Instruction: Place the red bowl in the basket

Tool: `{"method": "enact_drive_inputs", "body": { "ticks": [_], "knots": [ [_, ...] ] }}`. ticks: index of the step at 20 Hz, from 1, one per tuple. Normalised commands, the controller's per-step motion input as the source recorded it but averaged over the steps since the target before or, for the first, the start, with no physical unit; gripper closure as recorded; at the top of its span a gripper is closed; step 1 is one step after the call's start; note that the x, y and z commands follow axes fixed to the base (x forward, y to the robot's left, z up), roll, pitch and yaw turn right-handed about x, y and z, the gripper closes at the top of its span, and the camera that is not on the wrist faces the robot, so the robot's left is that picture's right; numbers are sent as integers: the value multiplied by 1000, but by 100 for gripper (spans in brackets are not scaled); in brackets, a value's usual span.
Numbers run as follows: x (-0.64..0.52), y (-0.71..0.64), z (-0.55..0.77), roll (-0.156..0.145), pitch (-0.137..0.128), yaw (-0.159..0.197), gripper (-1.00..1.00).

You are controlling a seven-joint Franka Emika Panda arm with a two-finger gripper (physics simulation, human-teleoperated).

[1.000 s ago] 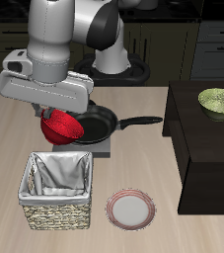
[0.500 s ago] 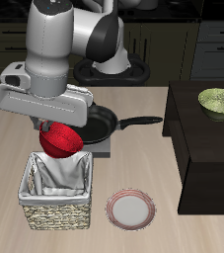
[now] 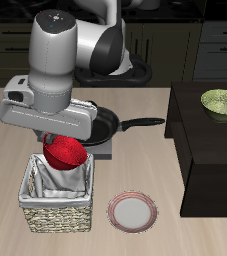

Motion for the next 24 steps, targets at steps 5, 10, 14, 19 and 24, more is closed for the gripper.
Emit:
{"method": "enact_drive_inputs", "body": {
  "ticks": [5,10,14,19,24],
  "knots": [
    [90,25,-182,-3,18,10,100],
    [16,6,-98,4,14,14,100],
    [-22,4,-170,24,43,51,-100],
    [-39,-106,-46,-11,-9,25,-100],
    [-159,-69,54,21,-9,5,-100]
  ]
}}
